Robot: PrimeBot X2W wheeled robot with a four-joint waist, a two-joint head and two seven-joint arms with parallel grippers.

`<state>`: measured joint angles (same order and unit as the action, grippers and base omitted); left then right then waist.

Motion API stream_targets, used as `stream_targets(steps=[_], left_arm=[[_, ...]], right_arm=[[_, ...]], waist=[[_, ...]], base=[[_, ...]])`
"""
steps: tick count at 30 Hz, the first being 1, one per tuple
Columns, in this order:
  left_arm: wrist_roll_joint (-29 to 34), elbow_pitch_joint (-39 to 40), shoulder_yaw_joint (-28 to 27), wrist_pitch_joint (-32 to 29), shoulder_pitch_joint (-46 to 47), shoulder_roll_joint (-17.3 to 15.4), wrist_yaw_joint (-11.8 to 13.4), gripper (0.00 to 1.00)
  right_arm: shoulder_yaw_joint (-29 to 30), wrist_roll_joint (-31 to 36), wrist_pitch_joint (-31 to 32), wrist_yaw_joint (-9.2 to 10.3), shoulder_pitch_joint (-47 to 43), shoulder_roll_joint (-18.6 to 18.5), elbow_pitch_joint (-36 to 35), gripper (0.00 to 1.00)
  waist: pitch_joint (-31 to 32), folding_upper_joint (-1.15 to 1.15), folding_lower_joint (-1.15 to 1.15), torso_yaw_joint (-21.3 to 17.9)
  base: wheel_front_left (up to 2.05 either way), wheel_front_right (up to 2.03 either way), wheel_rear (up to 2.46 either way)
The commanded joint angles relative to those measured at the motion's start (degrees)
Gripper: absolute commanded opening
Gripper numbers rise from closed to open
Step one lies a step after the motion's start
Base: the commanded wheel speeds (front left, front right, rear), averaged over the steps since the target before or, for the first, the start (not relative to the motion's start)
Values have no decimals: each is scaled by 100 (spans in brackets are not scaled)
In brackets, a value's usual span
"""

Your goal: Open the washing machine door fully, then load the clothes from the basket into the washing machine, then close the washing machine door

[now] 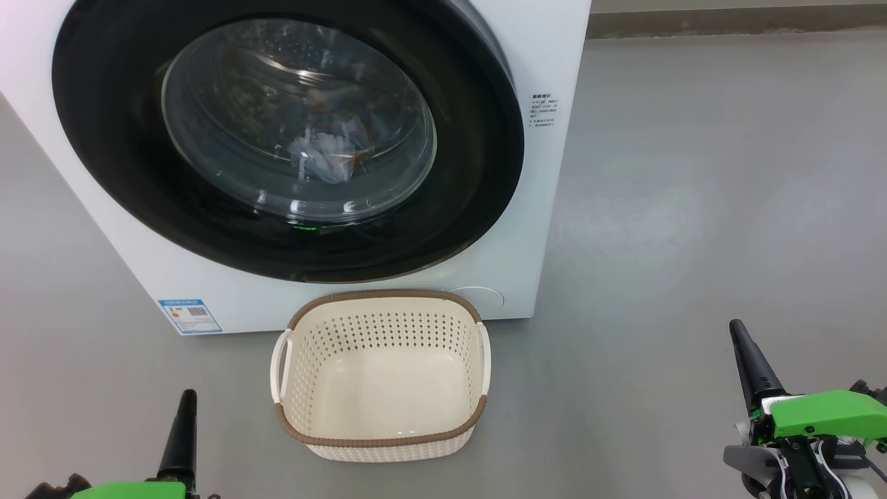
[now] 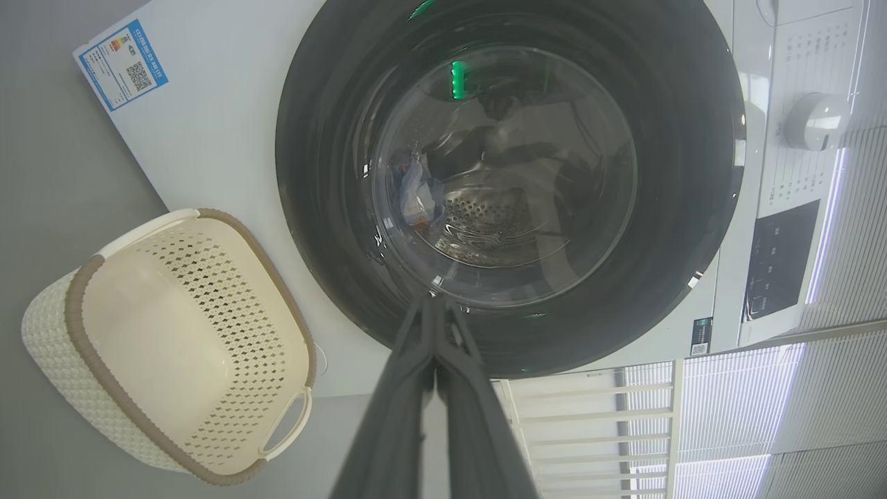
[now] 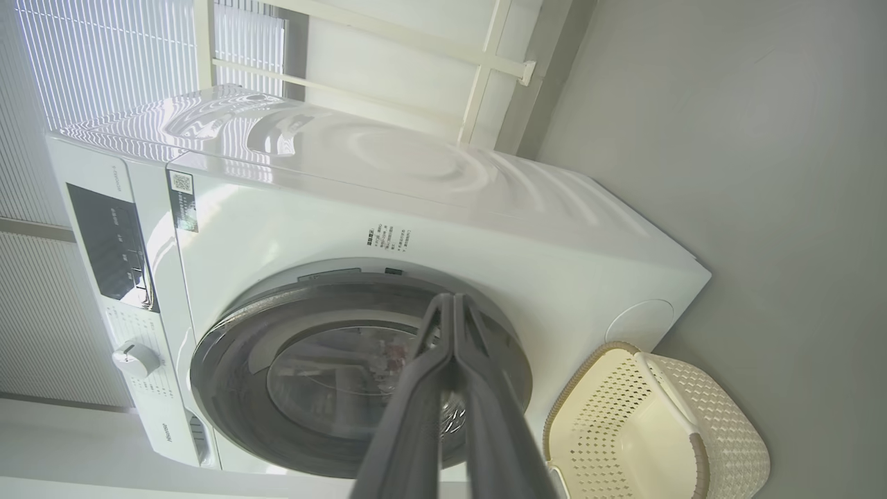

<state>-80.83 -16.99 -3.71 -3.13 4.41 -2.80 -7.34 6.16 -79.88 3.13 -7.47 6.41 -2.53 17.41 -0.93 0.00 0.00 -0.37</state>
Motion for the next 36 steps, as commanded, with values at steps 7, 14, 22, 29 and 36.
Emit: stream_targets(steps=[7, 14, 22, 29, 36], left_arm=[[-516, 207, -221, -167, 203, -51, -11, 0], [-927, 235, -268, -286, 216, -23, -12, 0], [-1125, 249, -292, -343, 222, -9, -13, 0], [-1125, 249, -292, -343, 222, -9, -13, 0], [-1125, 248, -292, -343, 223, -9, -13, 0]], right_arm=[[-12, -590, 166, -2, 36, -49, -235, 0], [28, -1015, 285, -2, 24, -39, -282, 0], [46, -1221, 342, -2, 18, -35, -305, 0], [46, -1221, 342, -2, 18, -35, -304, 0], [47, -1220, 342, -2, 18, -35, -304, 0]], waist=[[38, 0, 0, 16], [73, 0, 0, 30], [90, 0, 0, 37], [90, 0, 0, 37], [90, 0, 0, 37]], base=[[0, 0, 0], [0, 0, 0], [0, 0, 0], [0, 0, 0], [0, 0, 0]])
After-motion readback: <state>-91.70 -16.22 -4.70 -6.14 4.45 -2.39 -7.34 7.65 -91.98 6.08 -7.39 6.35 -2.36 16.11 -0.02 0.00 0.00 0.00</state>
